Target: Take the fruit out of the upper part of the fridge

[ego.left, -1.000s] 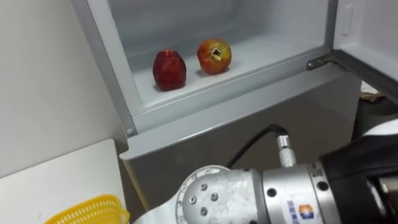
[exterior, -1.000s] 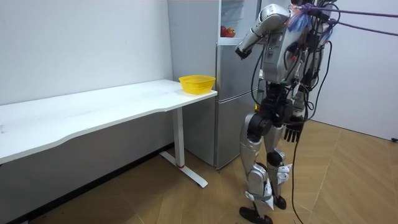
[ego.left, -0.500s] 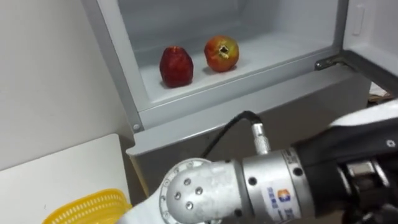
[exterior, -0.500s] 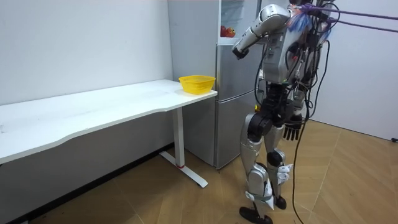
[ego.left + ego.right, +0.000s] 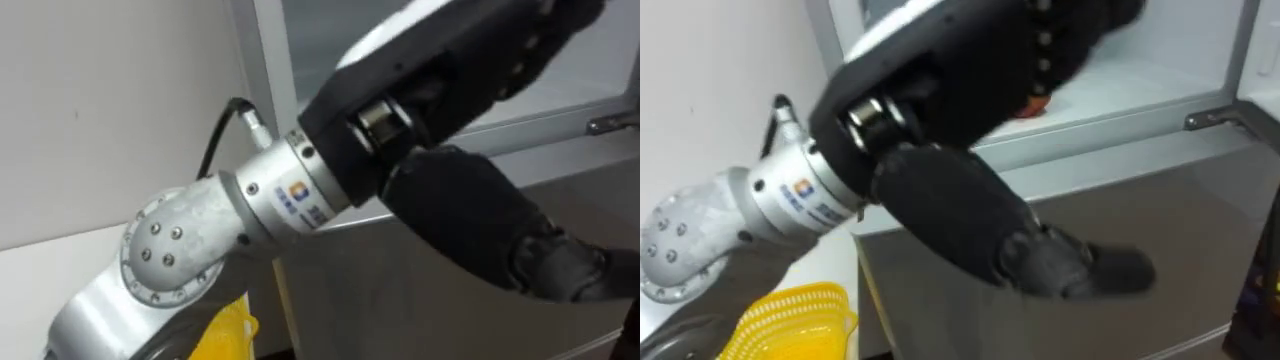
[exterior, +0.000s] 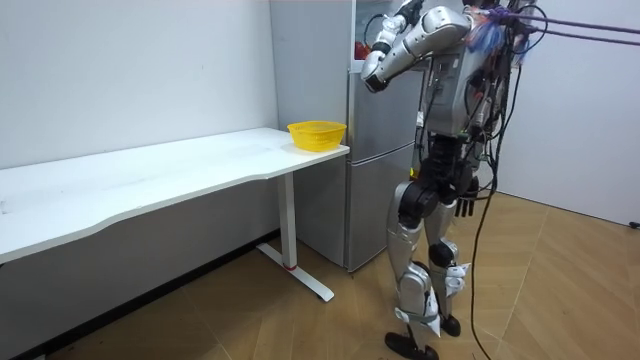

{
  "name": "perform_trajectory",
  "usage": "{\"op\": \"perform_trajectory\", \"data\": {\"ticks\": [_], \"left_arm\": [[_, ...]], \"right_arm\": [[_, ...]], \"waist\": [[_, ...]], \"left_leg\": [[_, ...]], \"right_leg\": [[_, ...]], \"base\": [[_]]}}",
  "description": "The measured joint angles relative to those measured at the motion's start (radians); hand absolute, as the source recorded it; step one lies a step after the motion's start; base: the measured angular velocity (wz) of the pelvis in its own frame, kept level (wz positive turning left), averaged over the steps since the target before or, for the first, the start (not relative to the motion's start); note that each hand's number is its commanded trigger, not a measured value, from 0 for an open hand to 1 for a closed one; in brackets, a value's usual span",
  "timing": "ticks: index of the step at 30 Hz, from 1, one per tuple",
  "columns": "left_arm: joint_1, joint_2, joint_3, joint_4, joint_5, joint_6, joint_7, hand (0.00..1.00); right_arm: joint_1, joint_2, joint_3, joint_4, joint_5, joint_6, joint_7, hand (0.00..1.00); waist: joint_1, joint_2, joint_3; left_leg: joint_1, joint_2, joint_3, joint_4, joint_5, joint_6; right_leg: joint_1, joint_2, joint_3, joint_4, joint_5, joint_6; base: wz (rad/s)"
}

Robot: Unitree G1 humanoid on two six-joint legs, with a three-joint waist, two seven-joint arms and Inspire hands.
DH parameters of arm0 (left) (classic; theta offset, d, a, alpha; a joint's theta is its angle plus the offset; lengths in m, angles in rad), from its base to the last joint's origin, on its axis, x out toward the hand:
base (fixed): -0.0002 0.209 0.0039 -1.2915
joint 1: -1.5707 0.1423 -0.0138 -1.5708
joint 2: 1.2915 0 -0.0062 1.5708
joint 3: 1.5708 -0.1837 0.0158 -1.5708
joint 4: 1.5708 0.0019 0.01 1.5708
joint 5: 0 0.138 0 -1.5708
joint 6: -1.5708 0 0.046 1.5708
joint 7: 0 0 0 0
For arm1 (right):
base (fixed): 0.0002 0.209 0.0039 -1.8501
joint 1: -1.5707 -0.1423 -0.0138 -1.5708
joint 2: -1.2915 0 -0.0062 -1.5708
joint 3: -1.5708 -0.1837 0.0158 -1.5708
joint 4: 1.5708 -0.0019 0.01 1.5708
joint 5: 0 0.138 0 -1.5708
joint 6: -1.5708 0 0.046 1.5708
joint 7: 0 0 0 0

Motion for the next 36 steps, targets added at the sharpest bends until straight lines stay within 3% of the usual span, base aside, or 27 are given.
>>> {"op": "perform_trajectory", "data": {"ticks": [4, 9, 11, 13, 17, 19, 22, 27, 29, 31, 32, 34, 36], "left_arm": [[0.046, 0.011, 0.105, -0.05, 0.05, -0.01, 0.068, 0.0], [0.105, 0.083, 0.276, -0.129, 0.141, -0.064, 0.219, 0.0], [0.167, 0.091, 0.374, -0.147, 0.156, -0.095, 0.281, 0.0], [0.265, 0.109, 0.527, -0.157, 0.157, -0.133, 0.366, 0.0], [0.442, 0.105, 0.711, -0.155, 0.155, -0.166, 0.49, 0.0], [0.593, 0.084, 0.797, -0.141, 0.152, -0.187, 0.556, 0.0], [0.73, 0.045, 0.862, -0.068, 0.157, -0.189, 0.644, 0.0], [0.894, 0.014, 0.921, 0.098, 0.162, -0.191, 0.774, 0.0], [0.96, 0.003, 0.923, 0.164, 0.159, -0.195, 0.805, 0.0], [1.029, -0.053, 0.928, 0.28, 0.146, -0.196, 0.825, 0.0], [1.042, -0.068, 0.924, 0.312, 0.133, -0.196, 0.829, 0.0], [1.071, -0.106, 0.881, 0.502, 0.112, -0.196, 0.84, 0.0], [1.089, -0.12, 0.83, 0.679, 0.086, -0.192, 0.833, 0.0]], "right_arm": [[0.036, 0.005, -0.015, -0.009, -0.029, -0.001, -0.009, 0.0], [0.1, 0.008, -0.053, -0.019, -0.033, -0.014, -0.035, 0.0], [0.126, 0.02, -0.094, -0.022, -0.036, -0.021, -0.051, 0.0], [0.149, 0.035, -0.143, -0.027, -0.044, -0.035, -0.064, 0.0], [0.179, 0.055, -0.187, -0.057, -0.062, -0.04, -0.085, 0.0], [0.199, 0.067, -0.195, -0.095, -0.074, -0.041, -0.11, 0.0], [0.193, 0.075, -0.195, -0.098, -0.091, -0.044, -0.117, 0.0], [0.208, 0.074, -0.203, -0.124, -0.076, -0.052, -0.118, 0.0], [0.214, 0.073, -0.203, -0.135, -0.07, -0.052, -0.116, 0.0], [0.22, 0.072, -0.203, -0.134, -0.062, -0.05, -0.115, 0.0], [0.219, 0.072, -0.203, -0.134, -0.053, -0.048, -0.114, 0.0], [0.221, 0.075, -0.203, -0.129, -0.048, -0.03, -0.103, 0.0], [0.22, 0.076, -0.202, -0.13, -0.048, -0.029, -0.087, 0.0]], "waist": [[0.047, 0.003, -0.0017], [0.106, -0.001, -0.002], [0.13, -0.005, -0.0025], [0.156, -0.013, -0.0014], [0.181, -0.039, -0.0031], [0.199, -0.046, -0.0024], [0.211, -0.048, 0.0022], [0.23, -0.033, 0.0021], [0.238, -0.024, 0.0009], [0.234, -0.012, 0.0029], [0.232, -0.017, 0.0023], [0.227, -0.014, 0.0008], [0.227, -0.019, -0.0003]], "left_leg": [[0.02, 0.001, 0.0, -0.001, 0.001, -0.002], [0.025, 0.002, -0.009, -0.001, 0.003, -0.004], [0.034, 0.0, -0.014, -0.001, 0.003, -0.005], [0.033, -0.002, -0.016, -0.001, 0.005, -0.007], [0.025, -0.006, -0.047, 0.002, 0.006, -0.009], [0.028, -0.008, -0.059, 0.003, 0.006, -0.01], [0.023, -0.01, -0.071, 0.003, 0.004, -0.01], [0.009, -0.013, -0.101, 0.007, -0.004, -0.009], [0.007, -0.014, -0.101, 0.005, -0.004, -0.009], [0.01, -0.016, -0.103, 0.0, -0.003, -0.009], [0.009, -0.017, -0.106, 0.0, -0.003, -0.009], [0.012, -0.017, -0.117, -0.002, -0.003, -0.009], [0.014, -0.017, -0.117, -0.008, -0.003, -0.009]], "right_leg": [[0.003, 0.002, 0.014, 0.001, -0.002, -0.002], [0.011, 0.004, 0.003, 0.003, -0.003, -0.003], [0.02, 0.003, 0.0, 0.007, -0.006, -0.005], [0.017, 0.001, -0.011, 0.017, -0.014, -0.009], [0.019, -0.001, -0.034, 0.022, -0.023, -0.01], [0.03, -0.002, -0.044, 0.016, -0.023, -0.01], [0.033, -0.003, -0.056, 0.014, -0.023, -0.009], [0.033, -0.004, -0.071, 0.006, -0.021, -0.006], [0.029, -0.006, -0.074, 0.007, -0.021, -0.006], [0.029, -0.007, -0.074, 0.017, -0.024, -0.005], [0.03, -0.008, -0.077, 0.016, -0.025, -0.005], [0.035, -0.013, -0.096, 0.019, -0.031, -0.005], [0.034, -0.013, -0.096, 0.018, -0.035, -0.007]], "base": [[-0.1], [0.04], [0.05], [0.05], [0.24], [0.12], [0.14], [0.09], [0.0], [0.0], [0.14], [0.15], [0.02]]}}
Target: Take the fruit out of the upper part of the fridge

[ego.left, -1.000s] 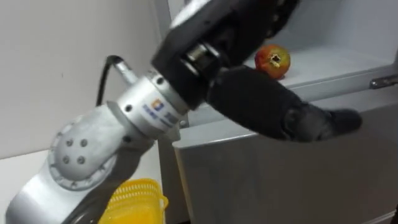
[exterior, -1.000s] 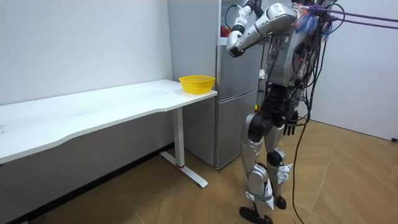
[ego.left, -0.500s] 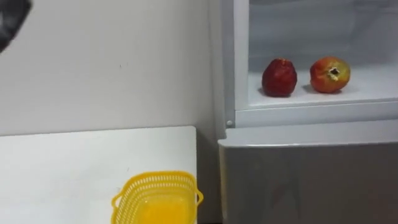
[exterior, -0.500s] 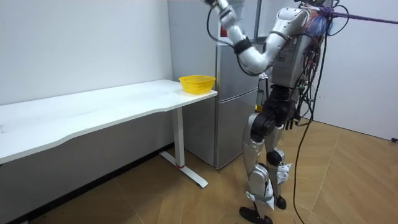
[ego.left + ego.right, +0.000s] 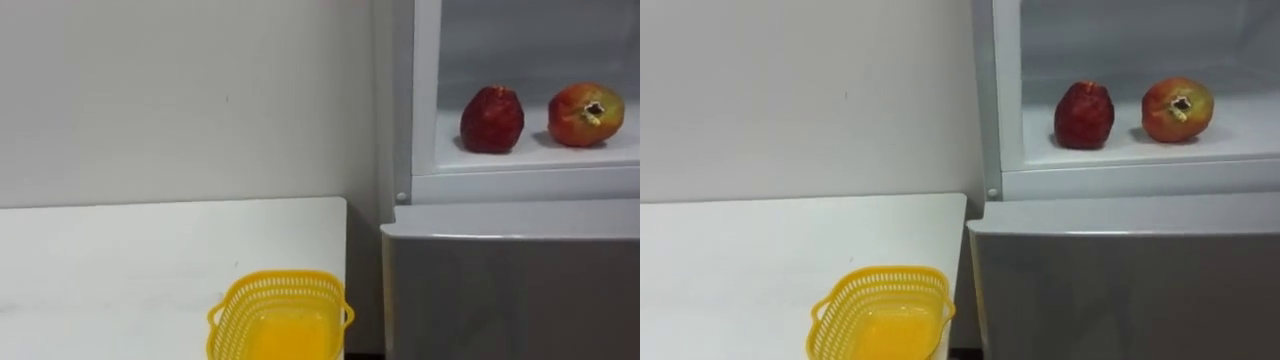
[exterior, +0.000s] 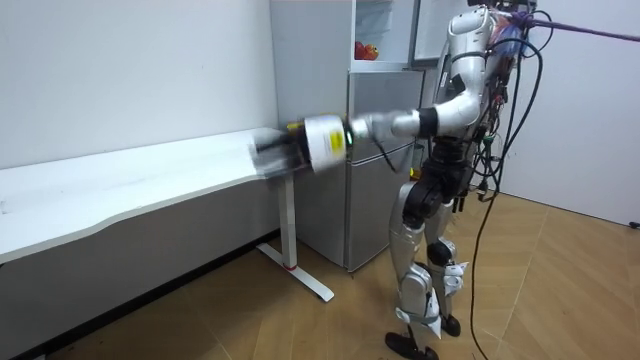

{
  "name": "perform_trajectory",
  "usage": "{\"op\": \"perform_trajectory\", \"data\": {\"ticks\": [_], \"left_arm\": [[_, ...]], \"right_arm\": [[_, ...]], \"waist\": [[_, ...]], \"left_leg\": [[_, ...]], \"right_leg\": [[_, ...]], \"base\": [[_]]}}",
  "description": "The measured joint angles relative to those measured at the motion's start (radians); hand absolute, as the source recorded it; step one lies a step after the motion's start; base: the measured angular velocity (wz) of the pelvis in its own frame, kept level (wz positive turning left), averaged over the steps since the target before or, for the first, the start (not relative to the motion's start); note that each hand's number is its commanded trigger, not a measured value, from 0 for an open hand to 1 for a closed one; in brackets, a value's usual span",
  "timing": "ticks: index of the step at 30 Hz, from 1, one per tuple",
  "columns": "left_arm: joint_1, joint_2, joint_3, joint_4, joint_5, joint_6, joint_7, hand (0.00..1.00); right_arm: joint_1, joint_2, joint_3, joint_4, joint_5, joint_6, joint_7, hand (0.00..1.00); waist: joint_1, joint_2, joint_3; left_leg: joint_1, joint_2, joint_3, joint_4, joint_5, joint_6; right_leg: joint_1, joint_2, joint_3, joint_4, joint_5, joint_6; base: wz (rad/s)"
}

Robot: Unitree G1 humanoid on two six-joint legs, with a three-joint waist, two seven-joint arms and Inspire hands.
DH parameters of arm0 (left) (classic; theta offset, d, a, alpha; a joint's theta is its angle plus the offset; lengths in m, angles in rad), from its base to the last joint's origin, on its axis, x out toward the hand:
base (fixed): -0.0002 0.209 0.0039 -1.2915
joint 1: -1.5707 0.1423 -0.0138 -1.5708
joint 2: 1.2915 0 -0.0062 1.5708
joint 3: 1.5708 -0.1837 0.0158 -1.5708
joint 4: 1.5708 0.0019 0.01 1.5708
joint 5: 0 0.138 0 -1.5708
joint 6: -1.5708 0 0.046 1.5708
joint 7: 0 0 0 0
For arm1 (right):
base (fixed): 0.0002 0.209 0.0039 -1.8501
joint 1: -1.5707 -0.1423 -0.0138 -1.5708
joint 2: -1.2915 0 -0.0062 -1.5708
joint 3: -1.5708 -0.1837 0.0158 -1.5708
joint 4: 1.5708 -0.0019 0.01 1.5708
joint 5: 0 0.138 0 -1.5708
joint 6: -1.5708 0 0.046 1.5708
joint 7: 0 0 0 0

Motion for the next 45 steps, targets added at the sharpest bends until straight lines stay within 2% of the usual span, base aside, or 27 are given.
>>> {"op": "perform_trajectory", "data": {"ticks": [1, 2, 4, 6, 7, 8, 10, 12, 14, 17, 22, 25, 28, 32, 38, 44, 45], "left_arm": [[0.005, -0.016, -0.037, 0.106, -0.02, 0.008, -0.014, 0.0], [0.004, -0.022, -0.058, 0.161, -0.022, 0.009, -0.022, 0.0], [0.004, -0.048, -0.111, 0.377, -0.022, 0.025, -0.085, 0.0], [0.002, -0.052, -0.15, 0.499, -0.017, 0.049, -0.142, 0.0], [-0.001, -0.052, -0.183, 0.578, -0.009, 0.052, -0.178, 0.0], [-0.001, -0.052, -0.202, 0.617, -0.008, 0.053, -0.197, 0.0], [-0.002, -0.059, -0.256, 0.738, 0.034, 0.085, -0.261, 0.0], [0.0, -0.061, -0.274, 0.779, 0.074, 0.106, -0.296, 0.0], [-0.002, -0.062, -0.291, 0.795, 0.145, 0.116, -0.318, 0.0], [-0.013, -0.062, -0.348, 0.797, 0.279, 0.118, -0.367, 0.0], [-0.065, -0.062, -0.436, 0.791, 0.438, 0.132, -0.434, 0.0], [-0.083, -0.059, -0.472, 0.783, 0.471, 0.131, -0.449, 0.0], [-0.105, -0.056, -0.488, 0.783, 0.501, 0.131, -0.458, 0.0], [-0.11, -0.055, -0.489, 0.783, 0.513, 0.13, -0.477, 0.0], [-0.107, -0.055, -0.49, 0.784, 0.523, 0.113, -0.494, 0.0], [-0.105, -0.055, -0.491, 0.784, 0.536, 0.086, -0.492, 0.0], [-0.107, -0.055, -0.491, 0.784, 0.536, 0.081, -0.492, 0.0]], "right_arm": [[-0.006, 0.001, 0.0, 0.0, 0.0, 0.0, 0.015, 0.0], [-0.006, 0.002, -0.001, 0.0, -0.003, 0.002, 0.02, 0.0], [-0.006, 0.007, -0.006, 0.0, -0.015, 0.013, 0.037, 0.0], [-0.01, 0.013, -0.007, -0.001, -0.016, 0.021, 0.047, 0.0], [-0.015, 0.013, -0.007, 0.002, -0.016, 0.023, 0.049, 0.0], [-0.02, 0.012, -0.007, 0.004, -0.016, 0.028, 0.047, 0.0], [-0.033, 0.011, -0.006, 0.02, -0.025, 0.039, 0.032, 0.0], [-0.04, 0.016, -0.003, 0.036, -0.028, 0.041, 0.031, 0.0], [-0.044, 0.023, 0.001, 0.036, -0.042, 0.041, 0.032, 0.0], [-0.045, 0.025, 0.011, 0.034, -0.05, 0.04, 0.033, 0.0], [-0.062, 0.034, 0.03, 0.033, -0.035, 0.042, 0.036, 0.0], [-0.063, 0.04, 0.032, 0.022, -0.022, 0.042, 0.033, 0.0], [-0.063, 0.042, 0.051, 0.012, -0.012, 0.039, 0.011, 0.0], [-0.067, 0.043, 0.058, -0.003, -0.007, 0.029, -0.022, 0.0], [-0.08, 0.044, 0.057, -0.042, 0.025, -0.017, -0.079, 0.0], [-0.077, 0.062, 0.05, -0.208, 0.094, -0.071, -0.126, 0.0], [-0.077, 0.064, 0.052, -0.235, 0.1, -0.092, -0.133, 0.0]], "waist": [[-0.003, -0.009, 0.0002], [-0.002, -0.014, 0.0], [-0.002, -0.033, 0.0026], [-0.006, -0.049, -0.003], [-0.006, -0.061, 0.0009], [-0.006, -0.064, 0.0013], [-0.007, -0.066, 0.0018], [-0.009, -0.065, 0.0021], [-0.012, -0.067, 0.0072], [-0.035, -0.053, 0.0077], [-0.088, -0.06, 0.0066], [-0.107, -0.063, 0.0055], [-0.107, -0.066, 0.0043], [-0.106, -0.066, 0.0028], [-0.107, -0.061, 0.0056], [-0.108, -0.06, 0.0064], [-0.108, -0.06, 0.0063]], "left_leg": [[-0.001, 0.0, -0.001, -0.002, 0.0, -0.001], [0.0, 0.001, -0.001, -0.003, 0.001, -0.001], [0.004, 0.001, -0.001, -0.004, 0.001, -0.002], [0.006, 0.002, -0.007, -0.002, -0.002, -0.004], [0.009, 0.002, -0.009, -0.003, -0.004, -0.005], [0.01, 0.003, -0.009, -0.003, -0.005, -0.005], [0.013, 0.003, -0.006, 0.001, -0.009, -0.003], [0.016, 0.004, -0.003, 0.0, -0.009, -0.003], [0.017, 0.005, -0.003, -0.002, -0.009, -0.003], [0.01, 0.004, -0.003, -0.004, -0.009, -0.003], [0.009, 0.004, 0.008, -0.004, -0.009, -0.004], [0.01, 0.003, 0.015, -0.003, -0.008, -0.003], [0.011, 0.003, 0.032, -0.003, -0.008, -0.003], [0.012, 0.002, 0.036, -0.008, -0.008, -0.003], [0.012, 0.003, 0.037, -0.014, -0.008, -0.004], [0.011, 0.002, 0.04, -0.019, -0.008, -0.004], [0.011, 0.002, 0.041, -0.019, -0.008, -0.004]], "right_leg": [[0.0, 0.001, 0.0, -0.001, -0.002, -0.001], [0.0, 0.002, 0.001, 0.0, -0.002, -0.001], [0.008, 0.003, 0.003, -0.002, -0.002, -0.001], [0.022, 0.004, -0.006, -0.018, -0.002, -0.001], [0.025, 0.005, -0.006, -0.02, -0.002, -0.001], [0.026, 0.005, -0.005, -0.02, -0.002, -0.001], [0.03, 0.005, -0.003, -0.019, -0.001, 0.001], [0.029, 0.006, -0.001, -0.018, -0.001, 0.001], [0.027, 0.006, 0.001, -0.017, 0.0, 0.0], [0.027, 0.005, 0.001, -0.015, 0.0, 0.0], [0.02, 0.006, 0.007, -0.019, -0.001, 0.0], [0.019, 0.007, 0.017, -0.017, 0.0, 0.001], [0.01, 0.009, 0.041, -0.014, 0.0, 0.002], [0.003, 0.012, 0.053, -0.014, 0.001, 0.002], [0.001, 0.015, 0.056, -0.017, 0.002, 0.0], [-0.001, 0.015, 0.058, -0.02, 0.002, 0.0], [0.0, 0.015, 0.057, -0.021, 0.002, 0.001]], "base": [[0.0], [0.0], [0.0], [0.08], [0.06], [0.0], [-0.02], [0.0], [0.0], [0.0], [-0.04], [-0.07], [-0.18], [-0.09], [-0.01], [0.0], [0.0]]}}
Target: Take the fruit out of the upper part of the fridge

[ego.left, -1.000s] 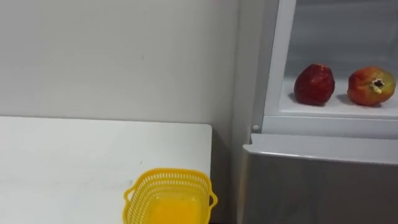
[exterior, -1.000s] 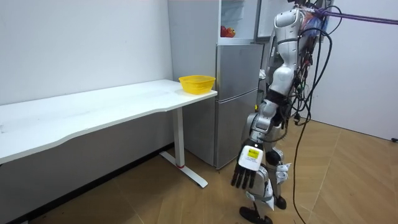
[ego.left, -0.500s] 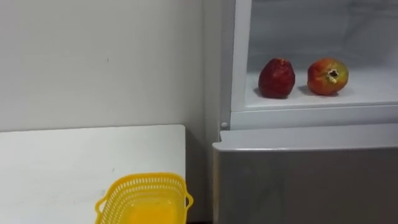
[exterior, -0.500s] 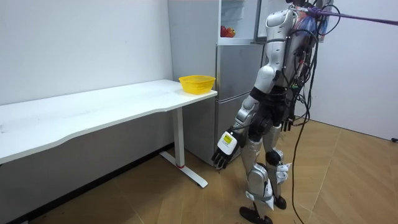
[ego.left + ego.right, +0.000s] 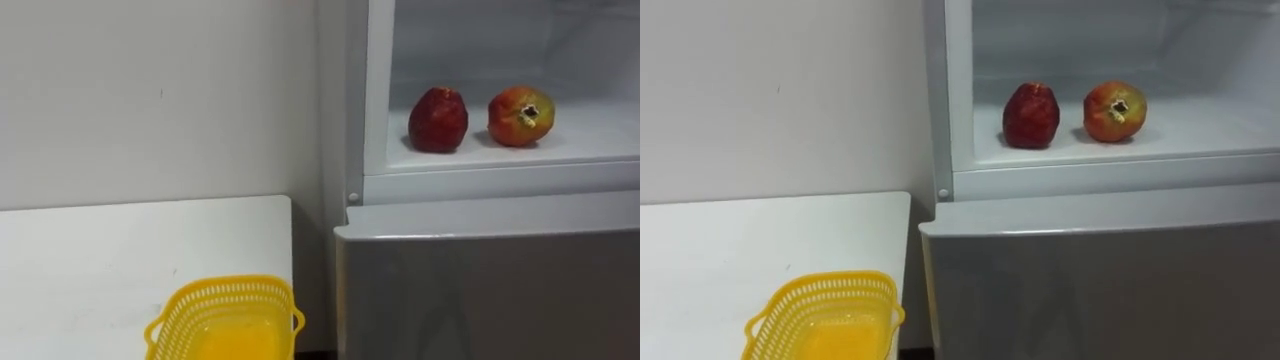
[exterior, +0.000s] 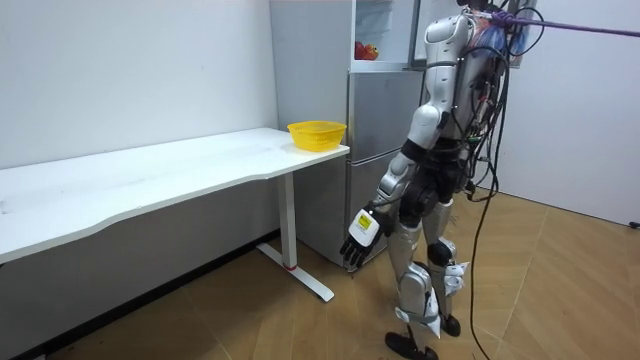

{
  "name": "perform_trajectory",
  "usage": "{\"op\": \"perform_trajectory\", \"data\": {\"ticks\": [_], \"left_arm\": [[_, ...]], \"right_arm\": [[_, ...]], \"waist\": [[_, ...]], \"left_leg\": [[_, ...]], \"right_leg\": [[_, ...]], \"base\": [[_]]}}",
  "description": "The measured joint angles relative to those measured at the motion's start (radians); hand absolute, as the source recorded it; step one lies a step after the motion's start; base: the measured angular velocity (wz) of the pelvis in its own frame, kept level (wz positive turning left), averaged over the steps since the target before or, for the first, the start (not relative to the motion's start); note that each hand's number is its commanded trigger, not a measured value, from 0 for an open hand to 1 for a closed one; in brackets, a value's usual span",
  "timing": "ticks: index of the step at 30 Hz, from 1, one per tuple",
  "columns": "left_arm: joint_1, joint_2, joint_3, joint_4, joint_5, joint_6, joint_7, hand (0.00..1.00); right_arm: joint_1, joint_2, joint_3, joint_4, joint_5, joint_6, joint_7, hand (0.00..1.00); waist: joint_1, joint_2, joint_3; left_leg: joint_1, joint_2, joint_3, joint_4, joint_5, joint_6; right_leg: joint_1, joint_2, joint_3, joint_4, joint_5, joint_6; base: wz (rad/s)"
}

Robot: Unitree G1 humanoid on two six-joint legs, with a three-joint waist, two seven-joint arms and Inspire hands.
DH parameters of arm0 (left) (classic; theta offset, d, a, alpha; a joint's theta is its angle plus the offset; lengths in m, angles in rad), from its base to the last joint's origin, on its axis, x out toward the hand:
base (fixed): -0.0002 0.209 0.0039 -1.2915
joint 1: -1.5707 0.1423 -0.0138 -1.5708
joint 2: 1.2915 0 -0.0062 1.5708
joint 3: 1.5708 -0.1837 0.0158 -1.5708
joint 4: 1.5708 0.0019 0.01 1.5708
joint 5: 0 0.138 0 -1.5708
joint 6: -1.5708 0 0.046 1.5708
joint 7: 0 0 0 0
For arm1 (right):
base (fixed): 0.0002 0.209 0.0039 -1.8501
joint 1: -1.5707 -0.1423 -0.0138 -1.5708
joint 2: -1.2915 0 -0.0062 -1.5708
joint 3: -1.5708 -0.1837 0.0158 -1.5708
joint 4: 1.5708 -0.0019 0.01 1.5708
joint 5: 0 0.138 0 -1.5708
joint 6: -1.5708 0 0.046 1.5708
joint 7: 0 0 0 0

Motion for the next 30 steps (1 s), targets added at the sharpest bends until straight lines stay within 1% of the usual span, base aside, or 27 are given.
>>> {"op": "perform_trajectory", "data": {"ticks": [1, 3, 4, 5, 6, 7, 8, 9, 10, 12, 13, 15, 17, 18, 19, 20, 22, 24, 26, 28, 29, 30], "left_arm": [[0.0, 0.0, 0.0, -0.001, 0.0, -0.006, 0.0, 0.0], [0.006, -0.001, -0.001, -0.012, 0.0, -0.013, 0.0, 0.0], [0.006, -0.001, 0.0, -0.017, 0.0, -0.017, 0.0, 0.0], [0.005, -0.001, 0.0, -0.022, 0.0, -0.02, 0.0, 0.0], [0.005, -0.001, 0.0, -0.03, 0.0, -0.03, 0.0, 0.0], [0.005, -0.002, 0.0, -0.03, 0.0, -0.044, 0.0, 0.0], [0.005, -0.002, 0.0, -0.03, 0.001, -0.047, -0.001, 0.0], [0.005, -0.002, 0.0, -0.031, 0.001, -0.053, -0.002, 0.0], [0.007, -0.002, 0.0, -0.036, 0.001, -0.054, -0.002, 0.0], [0.007, -0.003, 0.0, -0.045, 0.001, -0.055, -0.004, 0.0], [0.009, -0.003, 0.0, -0.058, 0.001, -0.058, -0.004, 0.0], [0.011, -0.004, -0.005, -0.059, -0.001, -0.063, 0.0, 0.0], [0.008, -0.001, -0.023, -0.056, -0.001, -0.066, 0.004, 0.0], [0.007, 0.001, -0.026, -0.053, -0.001, -0.07, 0.004, 0.0], [0.004, 0.002, -0.034, -0.043, -0.001, -0.076, 0.004, 0.0], [0.002, 0.003, -0.039, -0.043, -0.002, -0.078, 0.004, 0.0], [-0.001, 0.002, -0.056, -0.04, -0.003, -0.083, 0.004, 0.0], [-0.01, 0.002, -0.07, -0.035, -0.003, -0.085, 0.003, 0.0], [-0.009, 0.004, -0.079, -0.034, -0.002, -0.088, 0.003, 0.0], [-0.004, 0.004, -0.089, -0.035, -0.002, -0.09, 0.002, 0.0], [-0.004, 0.004, -0.092, -0.035, -0.004, -0.09, 0.001, 0.0], [-0.005, 0.004, -0.097, -0.035, -0.009, -0.091, 0.0, 0.0]], "right_arm": [[0.0, 0.002, 0.006, -0.028, 0.006, -0.011, -0.007, 0.0], [0.015, 0.006, 0.016, -0.112, 0.017, -0.014, -0.007, 0.0], [0.024, 0.01, 0.017, -0.158, 0.021, -0.025, -0.008, 0.0], [0.028, 0.013, 0.017, -0.183, 0.024, -0.029, -0.01, 0.0], [0.039, 0.018, 0.02, -0.23, 0.025, -0.038, -0.015, 0.0], [0.048, 0.024, 0.022, -0.281, 0.023, -0.039, -0.02, 0.0], [0.054, 0.027, 0.022, -0.316, 0.024, -0.039, -0.023, 0.0], [0.066, 0.03, 0.026, -0.394, 0.024, -0.039, -0.033, 0.0], [0.073, 0.032, 0.028, -0.477, 0.023, -0.04, -0.044, 0.0], [0.073, 0.032, 0.027, -0.569, 0.021, -0.049, -0.065, 0.0], [0.086, 0.034, 0.019, -0.587, 0.022, -0.038, -0.074, 0.0], [0.122, 0.031, 0.022, -0.667, 0.002, -0.038, -0.083, 0.0], [0.131, 0.026, 0.045, -0.81, -0.018, -0.034, -0.1, 0.0], [0.132, 0.026, 0.045, -0.823, -0.018, -0.031, -0.104, 0.0], [0.132, 0.025, 0.048, -0.861, -0.023, -0.031, -0.108, 0.0], [0.132, 0.024, 0.053, -0.882, -0.038, -0.031, -0.113, 0.0], [0.132, 0.025, 0.059, -0.943, -0.056, -0.031, -0.141, 0.0], [0.132, 0.023, 0.059, -0.993, -0.077, -0.032, -0.161, 0.0], [0.131, 0.021, 0.065, -1.052, -0.1, -0.033, -0.187, 0.0], [0.128, 0.011, 0.076, -1.118, -0.105, -0.04, -0.215, 0.0], [0.126, 0.011, 0.078, -1.133, -0.109, -0.04, -0.219, 0.0], [0.122, 0.008, 0.084, -1.159, -0.121, -0.042, -0.234, 0.0]], "waist": [[0.0, 0.0, 0.0003], [0.0, 0.0, -0.0006], [0.0, 0.004, -0.0036], [0.0, 0.006, -0.0046], [0.001, 0.005, -0.0036], [0.0, 0.007, -0.0042], [0.0, 0.003, -0.0025], [-0.002, 0.007, -0.0046], [-0.005, 0.003, -0.0025], [-0.01, 0.004, -0.0042], [-0.012, -0.001, -0.0014], [-0.01, -0.003, 0.0018], [-0.005, 0.006, 0.0004], [-0.006, 0.005, 0.0009], [-0.013, 0.006, 0.0044], [-0.017, 0.007, 0.0043], [-0.025, 0.011, 0.0032], [-0.024, 0.015, 0.0004], [-0.024, 0.02, -0.0002], [-0.024, 0.025, -0.0045], [-0.023, 0.024, -0.0049], [-0.022, 0.023, -0.0078]], "left_leg": [[0.0, 0.0, 0.0, -0.001, 0.0, 0.0], [-0.007, 0.0, 0.0, -0.001, 0.0, 0.0], [-0.016, 0.0, 0.0, -0.001, 0.0, 0.0], [-0.018, 0.0, 0.0, -0.001, 0.0, 0.0], [-0.02, 0.0, 0.0, 0.0, 0.0, 0.0], [-0.02, 0.0, 0.001, 0.0, 0.0, 0.0], [-0.02, 0.0, 0.002, 0.0, 0.0, 0.0], [-0.019, 0.0, 0.006, 0.0, 0.0, 0.0], [-0.017, 0.0, 0.01, 0.0, 0.0, 0.0], [-0.011, 0.0, 0.017, 0.0, 0.0, -0.001], [-0.005, 0.001, 0.017, -0.003, 0.0, -0.001], [-0.003, 0.001, 0.023, -0.005, 0.0, 0.0], [-0.016, 0.008, 0.046, -0.004, 0.0, -0.001], [-0.018, 0.009, 0.046, -0.004, 0.0, -0.001], [-0.019, 0.009, 0.046, -0.004, 0.0, 0.0], [-0.019, 0.009, 0.046, -0.004, 0.001, 0.0], [-0.02, 0.009, 0.049, -0.004, 0.0, 0.0], [-0.024, 0.01, 0.047, -0.005, 0.0, 0.0], [-0.026, 0.011, 0.048, -0.005, 0.0, 0.0], [-0.027, 0.011, 0.048, -0.005, 0.001, 0.0], [-0.028, 0.011, 0.048, -0.005, 0.001, 0.0], [-0.033, 0.011, 0.049, -0.004, 0.003, 0.0]], "right_leg": [[0.0, 0.0, 0.0, -0.001, 0.0, 0.0], [-0.008, -0.001, 0.0, 0.0, 0.0, 0.0], [-0.017, -0.001, 0.0, 0.0, 0.0, 0.0], [-0.02, -0.001, 0.0, 0.0, 0.0, 0.0], [-0.022, -0.001, 0.0, 0.002, 0.001, 0.0], [-0.022, -0.001, 0.0, 0.004, 0.001, 0.0], [-0.022, -0.001, 0.0, 0.004, 0.001, 0.0], [-0.022, -0.001, -0.001, 0.004, 0.001, 0.0], [-0.021, -0.002, 0.0, 0.004, 0.001, 0.0], [-0.023, -0.002, 0.004, 0.002, 0.001, 0.001], [-0.019, -0.001, 0.005, 0.002, 0.001, 0.001], [-0.024, 0.0, 0.016, 0.005, 0.001, 0.001], [-0.051, 0.008, 0.05, 0.012, 0.012, -0.001], [-0.052, 0.009, 0.054, 0.014, 0.014, -0.002], [-0.056, 0.01, 0.057, 0.019, 0.016, -0.002], [-0.057, 0.01, 0.058, 0.021, 0.017, -0.002], [-0.057, 0.012, 0.065, 0.023, 0.02, -0.001], [-0.065, 0.014, 0.07, 0.026, 0.023, -0.001], [-0.071, 0.015, 0.071, 0.033, 0.023, -0.002], [-0.076, 0.016, 0.071, 0.037, 0.023, -0.002], [-0.078, 0.016, 0.071, 0.037, 0.023, -0.002], [-0.084, 0.016, 0.072, 0.037, 0.024, -0.003]], "base": [[0.0], [0.0], [0.0], [0.0], [0.0], [0.0], [-0.06], [-0.07], [-0.08], [-0.05], [-0.08], [-0.19], [-0.42], [-0.33], [-0.14], [-0.09], [-0.06], [-0.07], [-0.04], [0.0], [0.0], [0.0]]}}
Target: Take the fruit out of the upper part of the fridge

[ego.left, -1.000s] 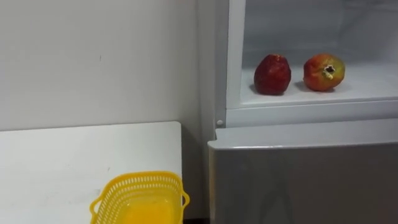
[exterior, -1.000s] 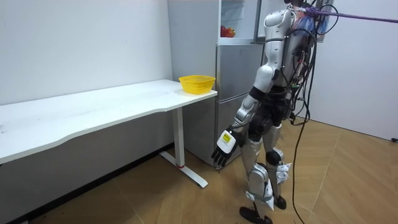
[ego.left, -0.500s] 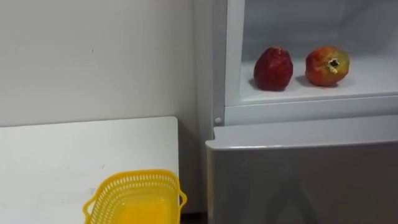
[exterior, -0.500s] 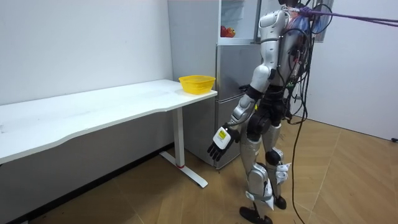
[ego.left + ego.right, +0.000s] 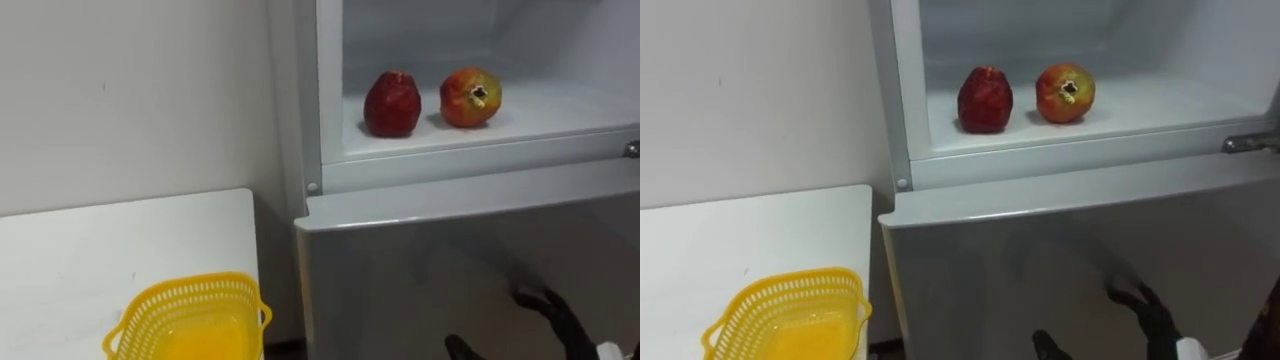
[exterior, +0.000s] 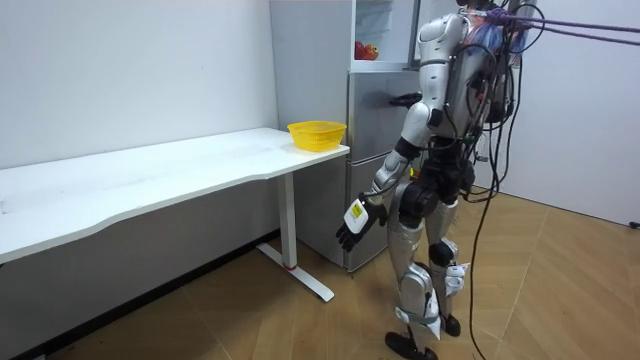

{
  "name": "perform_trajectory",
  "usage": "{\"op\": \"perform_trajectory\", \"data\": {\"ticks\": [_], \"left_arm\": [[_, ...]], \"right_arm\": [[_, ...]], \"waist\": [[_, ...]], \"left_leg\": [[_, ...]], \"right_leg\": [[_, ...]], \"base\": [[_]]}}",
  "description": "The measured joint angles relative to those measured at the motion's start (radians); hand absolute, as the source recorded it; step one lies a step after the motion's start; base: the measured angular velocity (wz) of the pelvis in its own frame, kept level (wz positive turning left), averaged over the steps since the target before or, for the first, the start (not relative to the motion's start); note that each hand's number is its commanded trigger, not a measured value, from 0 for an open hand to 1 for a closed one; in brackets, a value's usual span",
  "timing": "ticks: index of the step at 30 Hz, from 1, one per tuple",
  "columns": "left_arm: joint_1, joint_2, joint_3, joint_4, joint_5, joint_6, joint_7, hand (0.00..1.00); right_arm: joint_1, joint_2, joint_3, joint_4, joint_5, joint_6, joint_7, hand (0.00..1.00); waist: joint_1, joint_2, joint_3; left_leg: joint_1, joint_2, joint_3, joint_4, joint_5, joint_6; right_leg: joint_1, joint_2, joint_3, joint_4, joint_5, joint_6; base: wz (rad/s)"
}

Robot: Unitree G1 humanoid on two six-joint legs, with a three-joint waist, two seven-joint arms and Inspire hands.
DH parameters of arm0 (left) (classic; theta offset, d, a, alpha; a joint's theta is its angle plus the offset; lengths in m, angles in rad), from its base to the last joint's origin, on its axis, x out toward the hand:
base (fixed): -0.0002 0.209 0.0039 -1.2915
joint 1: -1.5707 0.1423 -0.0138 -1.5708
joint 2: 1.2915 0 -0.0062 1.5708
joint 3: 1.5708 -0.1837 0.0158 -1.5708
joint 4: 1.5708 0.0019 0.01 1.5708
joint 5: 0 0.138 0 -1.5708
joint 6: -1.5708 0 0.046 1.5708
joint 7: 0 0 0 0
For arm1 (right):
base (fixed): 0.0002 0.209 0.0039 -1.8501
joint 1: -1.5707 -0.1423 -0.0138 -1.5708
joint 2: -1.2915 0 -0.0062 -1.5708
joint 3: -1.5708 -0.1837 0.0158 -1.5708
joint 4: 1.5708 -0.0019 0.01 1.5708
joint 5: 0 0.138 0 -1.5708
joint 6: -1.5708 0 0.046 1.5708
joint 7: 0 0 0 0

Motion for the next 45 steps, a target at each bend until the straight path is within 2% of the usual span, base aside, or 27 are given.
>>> {"op": "perform_trajectory", "data": {"ticks": [6, 11, 18, 26, 28, 29, 32, 33, 34, 37, 42, 45], "left_arm": [[-0.018, 0.018, -0.023, 0.061, -0.043, -0.031, -0.006, 0.0], [-0.034, 0.036, -0.038, 0.084, -0.058, -0.037, -0.005, 0.0], [-0.048, 0.037, -0.038, 0.115, -0.058, -0.039, -0.004, 0.0], [-0.047, 0.038, -0.037, 0.12, -0.057, -0.04, 0.0, 0.0], [-0.047, 0.039, -0.037, 0.123, -0.057, -0.039, 0.0, 0.0], [-0.047, 0.04, -0.037, 0.123, -0.057, -0.039, 0.0, 0.0], [-0.047, 0.05, -0.038, 0.123, -0.057, -0.039, 0.0, 0.0], [-0.047, 0.053, -0.038, 0.123, -0.057, -0.039, 0.0, 0.0], [-0.047, 0.059, -0.038, 0.123, -0.057, -0.039, 0.001, 0.0], [-0.042, 0.063, -0.038, 0.126, -0.057, -0.04, 0.011, 0.0], [-0.053, 0.059, -0.038, 0.155, -0.057, -0.042, 0.013, 0.0], [-0.055, 0.058, -0.04, 0.155, -0.057, -0.042, 0.008, 0.0]], "right_arm": [[-0.007, -0.003, 0.036, -0.03, -0.022, -0.006, -0.072, 0.0], [-0.007, -0.003, 0.042, -0.056, -0.025, -0.006, -0.119, 0.0], [-0.008, -0.004, 0.058, -0.074, -0.071, -0.006, -0.167, 0.0], [-0.066, -0.002, 0.057, -0.092, -0.147, 0.002, -0.188, 0.0], [-0.086, -0.018, 0.064, -0.144, -0.169, -0.001, -0.189, 0.0], [-0.102, -0.024, 0.067, -0.161, -0.177, -0.01, -0.19, 0.0], [-0.211, -0.043, 0.079, -0.222, -0.226, -0.094, -0.219, 0.0], [-0.219, -0.043, 0.084, -0.229, -0.237, -0.106, -0.223, 0.0], [-0.227, -0.043, 0.095, -0.24, -0.269, -0.125, -0.227, 0.0], [-0.228, -0.043, 0.11, -0.252, -0.31, -0.177, -0.23, 0.0], [-0.227, -0.043, 0.129, -0.254, -0.296, -0.207, -0.229, 0.0], [-0.228, -0.043, 0.131, -0.264, -0.294, -0.22, -0.229, 0.0]], "waist": [[0.009, -0.007, 0.0018], [0.022, -0.019, 0.0097], [0.024, -0.02, 0.0106], [0.029, -0.022, 0.0121], [0.034, -0.023, 0.012], [0.037, -0.024, 0.0116], [0.05, -0.041, 0.0008], [0.05, -0.041, 0.0006], [0.052, -0.052, -0.0071], [0.056, -0.06, -0.0073], [0.057, -0.051, -0.0007], [0.057, -0.049, -0.0017]], "left_leg": [[0.001, 0.0, 0.008, 0.001, 0.002, 0.0], [-0.001, 0.001, 0.012, 0.0, 0.002, -0.001], [0.0, 0.005, 0.012, -0.004, 0.003, -0.003], [-0.001, 0.009, 0.012, 0.001, 0.005, -0.005], [-0.003, 0.009, 0.011, 0.001, 0.005, -0.006], [-0.004, 0.009, 0.011, 0.001, 0.005, -0.006], [-0.002, 0.01, -0.006, 0.003, 0.007, -0.008], [-0.002, 0.01, -0.011, 0.003, 0.007, -0.008], [0.0, 0.009, -0.022, 0.003, 0.007, -0.009], [0.008, 0.009, -0.035, 0.003, 0.007, -0.009], [0.012, 0.009, -0.035, -0.005, 0.007, -0.009], [0.002, 0.01, -0.037, -0.014, 0.008, -0.012]], "right_leg": [[0.0, 0.003, 0.009, -0.001, 0.001, -0.001], [-0.002, 0.004, 0.012, -0.003, 0.001, -0.001], [-0.001, 0.007, 0.008, -0.008, 0.003, -0.004], [-0.002, 0.009, -0.002, -0.002, 0.005, -0.008], [-0.005, 0.009, -0.003, -0.001, 0.005, -0.008], [-0.005, 0.009, -0.003, -0.001, 0.005, -0.008], [0.014, 0.009, -0.021, -0.022, 0.01, -0.011], [0.018, 0.008, -0.026, -0.025, 0.01, -0.011], [0.026, 0.008, -0.036, -0.033, 0.01, -0.011], [0.04, 0.007, -0.058, -0.035, 0.011, -0.011], [0.045, 0.006, -0.067, -0.035, 0.011, -0.011], [0.033, 0.007, -0.073, -0.033, 0.011, -0.011]], "base": [[-0.02], [-0.01], [0.0], [0.0], [0.0], [0.0], [0.16], [0.28], [0.31], [0.17], [-0.01], [0.0]]}}
